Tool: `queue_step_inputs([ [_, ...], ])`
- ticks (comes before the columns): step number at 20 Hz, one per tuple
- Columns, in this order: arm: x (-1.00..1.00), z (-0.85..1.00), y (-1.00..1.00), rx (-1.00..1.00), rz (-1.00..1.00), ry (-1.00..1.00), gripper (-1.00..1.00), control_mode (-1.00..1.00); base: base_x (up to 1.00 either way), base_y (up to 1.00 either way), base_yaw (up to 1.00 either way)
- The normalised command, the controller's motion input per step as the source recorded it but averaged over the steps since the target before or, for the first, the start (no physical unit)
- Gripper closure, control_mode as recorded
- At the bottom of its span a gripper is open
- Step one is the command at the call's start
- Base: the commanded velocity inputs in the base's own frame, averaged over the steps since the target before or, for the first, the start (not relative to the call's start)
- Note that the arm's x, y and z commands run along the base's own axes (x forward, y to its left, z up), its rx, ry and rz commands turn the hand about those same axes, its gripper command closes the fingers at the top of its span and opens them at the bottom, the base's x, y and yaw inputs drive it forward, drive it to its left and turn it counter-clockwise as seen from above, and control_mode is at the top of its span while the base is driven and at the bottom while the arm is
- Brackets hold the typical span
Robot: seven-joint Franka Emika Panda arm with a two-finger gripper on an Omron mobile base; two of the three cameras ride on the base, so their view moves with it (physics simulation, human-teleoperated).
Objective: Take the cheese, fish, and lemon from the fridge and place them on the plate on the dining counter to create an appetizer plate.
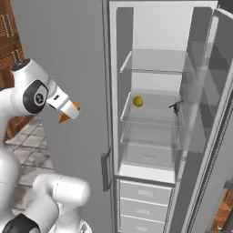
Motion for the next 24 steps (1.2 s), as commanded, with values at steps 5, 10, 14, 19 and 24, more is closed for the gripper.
queue_step_inputs([
  [5, 0.0, 0.0, 0.0, 0.0, 0.0, 0.0, 1.0, 1.0, -0.64, 0.29, -0.26],
  [10, 0.0, 0.0, 0.0, 0.0, 0.0, 0.0, 1.0, 1.0, -0.62, 0.04, -0.82],
  [14, 0.0, 0.0, 0.0, 0.0, 0.0, 0.0, 1.0, 1.0, -0.33, 0.0, -0.92],
  [19, 0.0, 0.0, 0.0, 0.0, 0.0, 0.0, 1.0, 1.0, -0.38, 0.02, -0.89],
  [24, 0.0, 0.0, 0.0, 0.0, 0.0, 0.0, 1.0, 1.0, -0.45, 0.0, -0.88],
])
